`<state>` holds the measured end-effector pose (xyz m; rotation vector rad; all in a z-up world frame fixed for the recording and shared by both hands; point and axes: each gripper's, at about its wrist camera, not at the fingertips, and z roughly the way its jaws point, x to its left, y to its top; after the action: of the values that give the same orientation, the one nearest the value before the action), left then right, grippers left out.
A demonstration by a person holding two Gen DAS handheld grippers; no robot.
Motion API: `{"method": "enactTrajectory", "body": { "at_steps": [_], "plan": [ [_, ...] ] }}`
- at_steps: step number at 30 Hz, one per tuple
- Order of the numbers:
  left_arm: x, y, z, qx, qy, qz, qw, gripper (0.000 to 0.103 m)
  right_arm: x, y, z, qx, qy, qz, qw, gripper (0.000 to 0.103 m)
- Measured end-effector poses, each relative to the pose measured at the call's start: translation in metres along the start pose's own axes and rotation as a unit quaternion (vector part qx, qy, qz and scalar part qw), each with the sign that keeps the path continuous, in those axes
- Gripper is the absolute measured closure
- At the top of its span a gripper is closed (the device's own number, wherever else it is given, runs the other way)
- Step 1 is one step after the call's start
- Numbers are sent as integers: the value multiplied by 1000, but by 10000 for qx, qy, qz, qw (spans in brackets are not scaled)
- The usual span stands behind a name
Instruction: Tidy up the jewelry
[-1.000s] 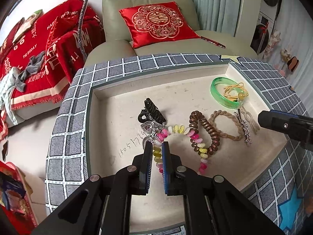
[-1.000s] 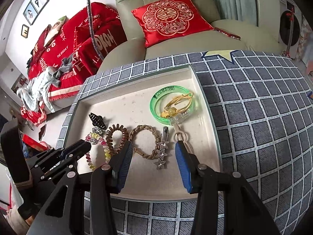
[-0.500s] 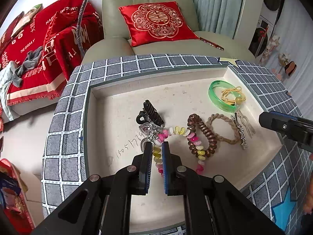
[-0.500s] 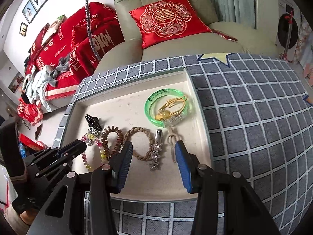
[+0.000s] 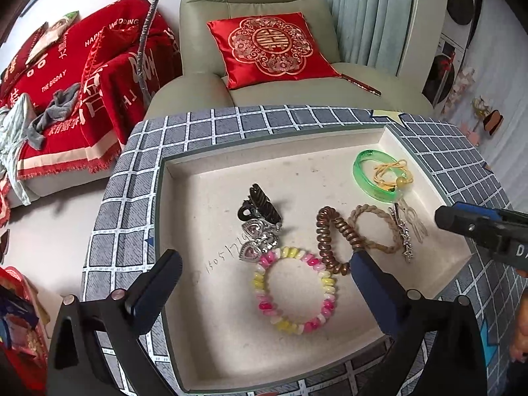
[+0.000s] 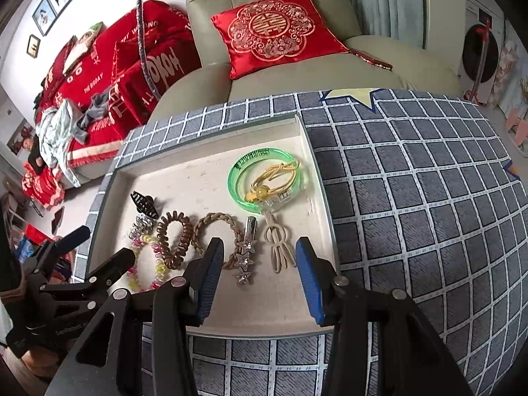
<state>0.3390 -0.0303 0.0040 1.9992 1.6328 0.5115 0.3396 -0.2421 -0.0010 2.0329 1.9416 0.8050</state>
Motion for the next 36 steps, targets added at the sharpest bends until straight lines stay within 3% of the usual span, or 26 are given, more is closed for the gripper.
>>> {"method": "enactTrajectory", "body": {
  "at_steps": [3, 7, 9, 13, 18, 20, 36],
  "plan": [
    [-3, -1, -3, -12, 2, 66, 10000, 0, 4, 0, 1, 43, -113, -128, 9998, 34],
    [-5, -2, -6, -12, -5, 122, 9999, 0, 8, -1, 1, 71, -231, -235, 9994, 32],
    [-6, -3, -7, 7, -6, 123, 9999, 0, 8, -1, 2, 99, -274, -247, 9993, 20],
    [-8, -5, -9, 44, -16, 145, 9999, 0, 11, -2, 0, 103, -405, -336, 9986, 13],
    [-9, -7, -14, 30, -25, 121, 9999, 0, 11, -7, -4, 37, -458, -345, 9983, 11],
    [-10, -8, -15, 34, -24, 137, 9999, 0, 10, -9, -5, 19, -478, -326, 9983, 0],
    [-9, -16, -22, 123, -234, 36, 9996, 0, 15, -24, -8, 187, -619, -457, 9969, 0]
  ]
}}
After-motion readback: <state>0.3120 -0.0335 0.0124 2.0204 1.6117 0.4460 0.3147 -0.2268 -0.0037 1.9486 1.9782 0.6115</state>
